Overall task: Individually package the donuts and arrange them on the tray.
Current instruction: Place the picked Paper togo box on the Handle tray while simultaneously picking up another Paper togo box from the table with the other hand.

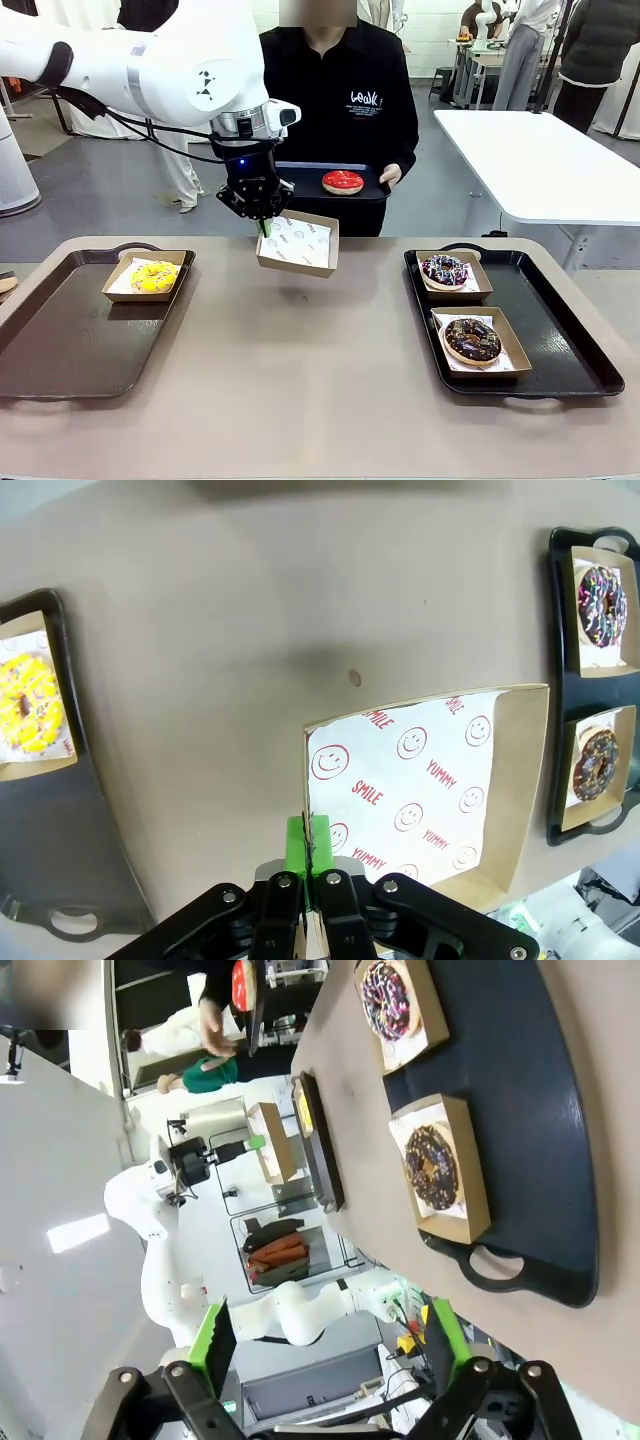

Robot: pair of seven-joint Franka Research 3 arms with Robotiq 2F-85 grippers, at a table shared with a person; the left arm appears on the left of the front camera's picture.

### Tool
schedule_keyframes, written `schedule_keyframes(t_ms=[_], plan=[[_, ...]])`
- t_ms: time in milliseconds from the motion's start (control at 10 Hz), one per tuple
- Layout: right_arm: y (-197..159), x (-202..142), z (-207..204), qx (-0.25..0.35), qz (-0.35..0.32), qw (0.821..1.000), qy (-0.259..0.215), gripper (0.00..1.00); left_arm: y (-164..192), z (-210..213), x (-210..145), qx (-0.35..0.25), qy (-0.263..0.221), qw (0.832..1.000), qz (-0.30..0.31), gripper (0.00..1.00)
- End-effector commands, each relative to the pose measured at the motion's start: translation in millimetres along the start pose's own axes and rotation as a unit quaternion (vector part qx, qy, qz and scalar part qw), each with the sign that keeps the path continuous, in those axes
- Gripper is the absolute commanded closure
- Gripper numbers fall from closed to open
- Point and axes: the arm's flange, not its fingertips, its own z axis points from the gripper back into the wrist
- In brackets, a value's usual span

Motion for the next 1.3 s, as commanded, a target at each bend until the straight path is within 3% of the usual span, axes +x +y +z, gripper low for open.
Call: schedule_keyframes(t_ms=[0,200,300,1200], plan=[[-1,-1,-10,-0.003,0.013,1.000,-0.023,0.00,-9,6,12,0.013,0.003,1.000,0.020,1.00],[2,-4,-15,-0.025,0.043,0.998,-0.026,0.00,-10,7,14,0.014,0.002,1.000,0.027,1.00],[-1,3,-4,-0.009,0.005,1.000,-0.010,0.00,-4,1,10,-0.004,0.004,1.000,0.008,1.00],[-1,3,-4,-0.009,0.005,1.000,-0.010,0.00,-4,1,10,-0.004,0.004,1.000,0.008,1.00]])
